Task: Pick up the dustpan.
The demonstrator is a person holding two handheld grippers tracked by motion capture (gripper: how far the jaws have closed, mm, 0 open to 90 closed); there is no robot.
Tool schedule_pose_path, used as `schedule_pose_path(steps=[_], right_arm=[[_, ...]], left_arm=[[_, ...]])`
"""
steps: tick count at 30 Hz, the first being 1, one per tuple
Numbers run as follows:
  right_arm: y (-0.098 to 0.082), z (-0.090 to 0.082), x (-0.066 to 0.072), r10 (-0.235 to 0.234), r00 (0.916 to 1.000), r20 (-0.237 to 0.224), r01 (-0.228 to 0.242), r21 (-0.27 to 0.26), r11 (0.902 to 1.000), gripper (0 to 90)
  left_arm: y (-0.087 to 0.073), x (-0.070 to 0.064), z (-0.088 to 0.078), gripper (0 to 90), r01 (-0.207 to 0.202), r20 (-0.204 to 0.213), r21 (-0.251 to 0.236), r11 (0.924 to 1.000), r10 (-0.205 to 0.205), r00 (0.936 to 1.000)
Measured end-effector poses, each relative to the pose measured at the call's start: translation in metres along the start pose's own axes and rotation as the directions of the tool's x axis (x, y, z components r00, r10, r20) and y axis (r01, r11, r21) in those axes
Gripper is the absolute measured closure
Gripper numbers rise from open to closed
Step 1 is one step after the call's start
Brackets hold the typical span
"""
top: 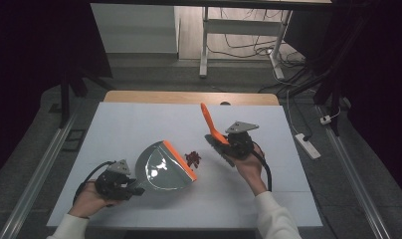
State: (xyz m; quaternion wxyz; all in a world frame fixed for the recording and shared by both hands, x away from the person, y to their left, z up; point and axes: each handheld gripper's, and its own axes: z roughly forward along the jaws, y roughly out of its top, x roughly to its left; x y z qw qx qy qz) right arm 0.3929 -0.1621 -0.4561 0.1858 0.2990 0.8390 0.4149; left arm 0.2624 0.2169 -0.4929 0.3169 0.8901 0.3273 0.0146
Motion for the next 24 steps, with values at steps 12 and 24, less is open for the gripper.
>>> schedule_pose_path(steps=[12,24], right_arm=[[0.001,0.007,0.003,-0.017,0.9998,-0.009,0.017,0.01,0.9998,70.3],[0.002,0.016,0.007,-0.01,0.9995,-0.031,0.011,0.021,0.9997,70.3]], left_arm=[[0.002,-0.001,0.003,61.8,0.005,0.012,0.051,0.9987,-0.005,0.9999],[0.004,-0.002,0.013,61.8,0.007,0.019,0.08,0.9967,-0.009,0.9998]])
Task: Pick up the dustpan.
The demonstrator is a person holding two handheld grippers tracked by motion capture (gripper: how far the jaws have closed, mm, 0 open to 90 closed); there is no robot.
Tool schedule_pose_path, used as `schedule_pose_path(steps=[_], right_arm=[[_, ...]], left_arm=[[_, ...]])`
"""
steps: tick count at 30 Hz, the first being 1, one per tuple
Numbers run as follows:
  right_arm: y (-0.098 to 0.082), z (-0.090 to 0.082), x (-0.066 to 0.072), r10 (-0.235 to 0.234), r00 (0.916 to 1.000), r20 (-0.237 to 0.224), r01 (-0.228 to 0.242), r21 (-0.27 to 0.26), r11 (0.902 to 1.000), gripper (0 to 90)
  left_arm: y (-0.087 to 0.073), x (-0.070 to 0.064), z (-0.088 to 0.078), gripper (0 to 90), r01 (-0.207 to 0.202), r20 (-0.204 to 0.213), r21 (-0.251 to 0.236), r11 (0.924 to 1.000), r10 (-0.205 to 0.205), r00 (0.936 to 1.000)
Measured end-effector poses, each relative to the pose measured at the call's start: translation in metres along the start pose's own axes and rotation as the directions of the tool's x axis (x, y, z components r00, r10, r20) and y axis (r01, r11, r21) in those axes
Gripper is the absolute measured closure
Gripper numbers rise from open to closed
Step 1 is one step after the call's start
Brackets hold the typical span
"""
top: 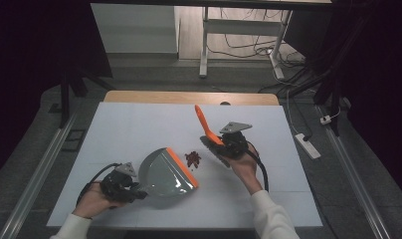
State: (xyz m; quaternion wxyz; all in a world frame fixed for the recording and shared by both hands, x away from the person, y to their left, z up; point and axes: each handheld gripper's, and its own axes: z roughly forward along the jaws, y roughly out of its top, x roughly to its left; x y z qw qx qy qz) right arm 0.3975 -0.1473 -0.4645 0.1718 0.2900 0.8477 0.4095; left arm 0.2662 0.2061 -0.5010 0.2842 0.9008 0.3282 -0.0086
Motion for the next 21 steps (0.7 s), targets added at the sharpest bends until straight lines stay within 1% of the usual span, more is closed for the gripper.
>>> schedule_pose_path(steps=[1,6,10,11,13,21], right_arm=[[0.0,0.001,0.0,-0.006,1.0,0.0,0.006,-0.001,1.0,70.3],[0.001,0.003,0.001,-0.006,1.0,-0.001,0.006,0.004,1.0,70.3],[0.001,0.007,0.001,-0.019,0.9998,0.001,0.019,0.013,0.9997,70.3],[0.001,0.008,0.002,-0.011,0.9999,0.0,0.011,0.016,0.9998,70.3],[0.001,0.01,0.001,-0.018,0.9998,-0.001,0.018,0.017,0.9997,70.3],[0.001,0.018,0.001,-0.022,0.9998,-0.001,0.022,0.033,0.9992,70.3]], left_arm=[[0.0,0.0,0.0,61.8,0.0,0.001,-0.001,1.0,0.0,1.0],[0.001,0.0,0.002,61.8,0.002,0.006,-0.003,1.0,-0.002,1.0],[0.002,-0.001,0.003,61.8,0.0,0.011,0.002,1.0,0.0,0.9999],[0.002,-0.001,0.003,61.8,-0.001,0.011,0.002,1.0,0.001,0.9999],[0.002,-0.001,0.003,61.8,0.0,0.014,0.003,1.0,0.0,0.9999],[0.002,0.0,0.005,61.8,0.015,0.022,0.001,0.9999,-0.015,0.9996]])
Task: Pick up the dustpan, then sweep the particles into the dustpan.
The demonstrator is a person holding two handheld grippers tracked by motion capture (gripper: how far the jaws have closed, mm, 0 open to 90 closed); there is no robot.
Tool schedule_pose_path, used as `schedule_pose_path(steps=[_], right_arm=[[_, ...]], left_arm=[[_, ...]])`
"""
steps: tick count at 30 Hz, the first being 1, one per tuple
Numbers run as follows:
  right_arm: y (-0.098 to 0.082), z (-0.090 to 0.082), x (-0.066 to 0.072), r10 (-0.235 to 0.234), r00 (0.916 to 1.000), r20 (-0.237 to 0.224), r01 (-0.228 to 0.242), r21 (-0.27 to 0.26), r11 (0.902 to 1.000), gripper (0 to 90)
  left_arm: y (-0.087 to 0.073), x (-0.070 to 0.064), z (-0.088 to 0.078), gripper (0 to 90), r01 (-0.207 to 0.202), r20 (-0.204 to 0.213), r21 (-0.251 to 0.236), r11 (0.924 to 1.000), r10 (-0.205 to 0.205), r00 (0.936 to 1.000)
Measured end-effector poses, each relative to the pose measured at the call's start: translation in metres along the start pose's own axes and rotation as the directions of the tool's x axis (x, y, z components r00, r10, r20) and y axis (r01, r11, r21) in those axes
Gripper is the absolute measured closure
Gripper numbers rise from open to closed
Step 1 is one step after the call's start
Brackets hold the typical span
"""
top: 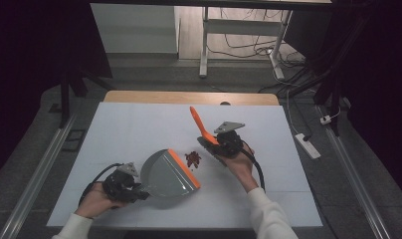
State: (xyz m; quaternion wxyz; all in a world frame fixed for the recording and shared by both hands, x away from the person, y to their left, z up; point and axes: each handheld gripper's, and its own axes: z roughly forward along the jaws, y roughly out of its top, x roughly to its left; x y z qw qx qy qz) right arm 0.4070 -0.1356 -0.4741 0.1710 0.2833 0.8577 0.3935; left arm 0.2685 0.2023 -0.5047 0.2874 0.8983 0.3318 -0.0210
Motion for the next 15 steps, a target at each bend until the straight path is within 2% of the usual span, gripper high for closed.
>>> schedule_pose_path(steps=[15], right_arm=[[0.004,0.018,0.006,-0.04,0.9992,0.0,0.04,0.043,0.9982,70.3]], left_arm=[[0.0,0.002,0.004,61.8,0.018,0.015,0.011,0.9998,-0.018,0.9997]])
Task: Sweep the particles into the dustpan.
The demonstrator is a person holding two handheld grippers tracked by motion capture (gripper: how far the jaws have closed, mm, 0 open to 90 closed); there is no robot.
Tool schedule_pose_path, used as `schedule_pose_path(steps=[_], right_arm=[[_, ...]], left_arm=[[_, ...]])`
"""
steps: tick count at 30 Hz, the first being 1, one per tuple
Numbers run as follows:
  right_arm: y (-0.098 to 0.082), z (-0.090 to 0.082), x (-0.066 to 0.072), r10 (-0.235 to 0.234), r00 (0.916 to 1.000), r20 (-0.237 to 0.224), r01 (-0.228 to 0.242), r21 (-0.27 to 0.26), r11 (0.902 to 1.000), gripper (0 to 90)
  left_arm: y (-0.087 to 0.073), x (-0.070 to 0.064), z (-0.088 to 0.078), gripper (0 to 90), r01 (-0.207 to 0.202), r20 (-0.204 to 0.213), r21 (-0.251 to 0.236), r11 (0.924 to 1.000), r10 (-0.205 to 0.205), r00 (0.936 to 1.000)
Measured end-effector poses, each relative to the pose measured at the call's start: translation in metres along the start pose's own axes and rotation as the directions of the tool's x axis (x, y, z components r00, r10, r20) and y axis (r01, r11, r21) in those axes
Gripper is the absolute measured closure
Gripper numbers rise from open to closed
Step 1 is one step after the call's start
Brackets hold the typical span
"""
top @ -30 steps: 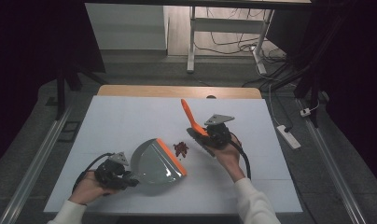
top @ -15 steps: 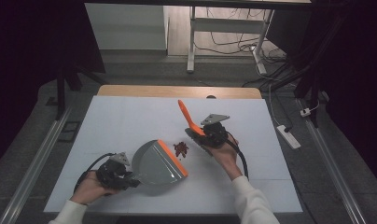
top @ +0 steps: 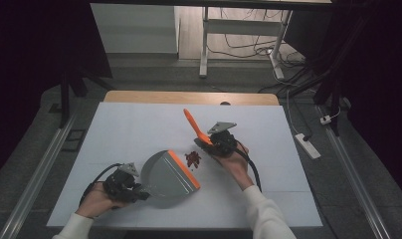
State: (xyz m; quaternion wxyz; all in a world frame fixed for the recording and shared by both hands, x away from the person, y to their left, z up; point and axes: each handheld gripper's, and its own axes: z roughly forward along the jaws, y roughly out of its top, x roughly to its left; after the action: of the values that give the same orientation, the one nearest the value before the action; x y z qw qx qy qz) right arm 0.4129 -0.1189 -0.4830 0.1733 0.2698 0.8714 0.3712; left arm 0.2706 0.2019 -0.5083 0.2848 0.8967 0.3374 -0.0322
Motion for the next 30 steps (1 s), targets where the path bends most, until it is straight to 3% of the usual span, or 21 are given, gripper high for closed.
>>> schedule_pose_path(steps=[16,23,24,30], right_arm=[[0.004,0.014,0.009,-0.02,0.9998,-0.002,0.02,0.026,0.9995,70.4],[0.005,0.018,0.012,-0.017,0.9998,-0.008,0.018,0.034,0.9993,70.4],[0.006,0.02,0.013,0.0,0.9999,-0.012,0.0,0.03,0.9995,70.4],[0.008,0.023,0.019,-0.011,0.9998,-0.017,0.011,0.028,0.9995,70.4]], left_arm=[[0.001,0.002,0.004,61.8,0.014,0.018,0.007,0.9999,-0.014,0.9997],[0.002,0.002,0.005,61.8,0.017,0.026,0.009,0.9998,-0.017,0.9995],[0.002,0.001,0.005,61.8,0.015,0.029,0.013,0.9998,-0.016,0.9995],[0.002,0.002,0.006,61.8,0.014,0.03,0.015,0.9998,-0.015,0.9995]])
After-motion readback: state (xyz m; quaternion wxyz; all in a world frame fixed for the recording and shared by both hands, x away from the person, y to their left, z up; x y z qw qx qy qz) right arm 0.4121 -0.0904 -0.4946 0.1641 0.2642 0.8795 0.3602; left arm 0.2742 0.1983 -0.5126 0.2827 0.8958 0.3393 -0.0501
